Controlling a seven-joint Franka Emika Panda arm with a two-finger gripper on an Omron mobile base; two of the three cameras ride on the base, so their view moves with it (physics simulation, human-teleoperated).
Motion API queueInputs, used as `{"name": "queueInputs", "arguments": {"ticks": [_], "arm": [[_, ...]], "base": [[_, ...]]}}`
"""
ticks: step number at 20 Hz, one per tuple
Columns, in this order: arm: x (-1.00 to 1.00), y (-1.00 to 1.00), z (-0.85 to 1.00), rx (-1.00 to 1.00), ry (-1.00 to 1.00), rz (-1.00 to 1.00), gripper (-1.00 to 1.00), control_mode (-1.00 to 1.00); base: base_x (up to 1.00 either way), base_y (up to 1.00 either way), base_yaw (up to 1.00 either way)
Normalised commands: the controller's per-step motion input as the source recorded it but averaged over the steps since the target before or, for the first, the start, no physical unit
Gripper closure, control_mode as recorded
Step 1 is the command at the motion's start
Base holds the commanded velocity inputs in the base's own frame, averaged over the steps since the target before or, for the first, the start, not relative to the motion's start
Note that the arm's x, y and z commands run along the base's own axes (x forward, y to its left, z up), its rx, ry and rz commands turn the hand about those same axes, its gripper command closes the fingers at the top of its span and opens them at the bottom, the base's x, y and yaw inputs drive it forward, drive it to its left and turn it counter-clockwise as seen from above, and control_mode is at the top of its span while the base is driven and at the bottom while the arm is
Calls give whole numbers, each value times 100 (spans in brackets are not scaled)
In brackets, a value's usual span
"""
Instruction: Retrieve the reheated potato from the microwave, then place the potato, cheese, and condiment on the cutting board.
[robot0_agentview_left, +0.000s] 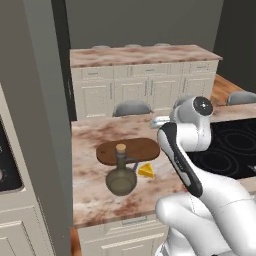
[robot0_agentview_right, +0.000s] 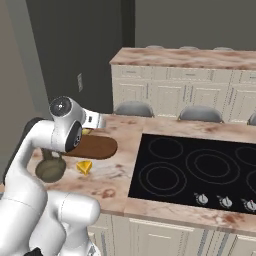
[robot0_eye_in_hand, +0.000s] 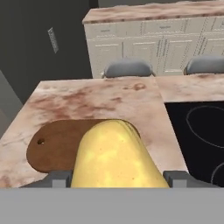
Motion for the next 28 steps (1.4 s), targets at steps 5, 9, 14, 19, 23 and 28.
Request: {"name": "queueInputs", "arguments": {"ticks": [5,9,14,19,23,28], "arm": [[51,-1,-53,0,22,0,100,-100],[49,0,-47,0,18,0,100,-100],[35,8,-46,-1,5,0,100,-100],[36,12,-46,-2,0,0,100,-100],[44,1,-36,0,0,0,100,-100],[39,1,-33,0,0,0,100,-100]], "base": [[0,0,0],[0,0,0],[0,0,0],[0,0,0],[0,0,0],[0,0,0]]}}
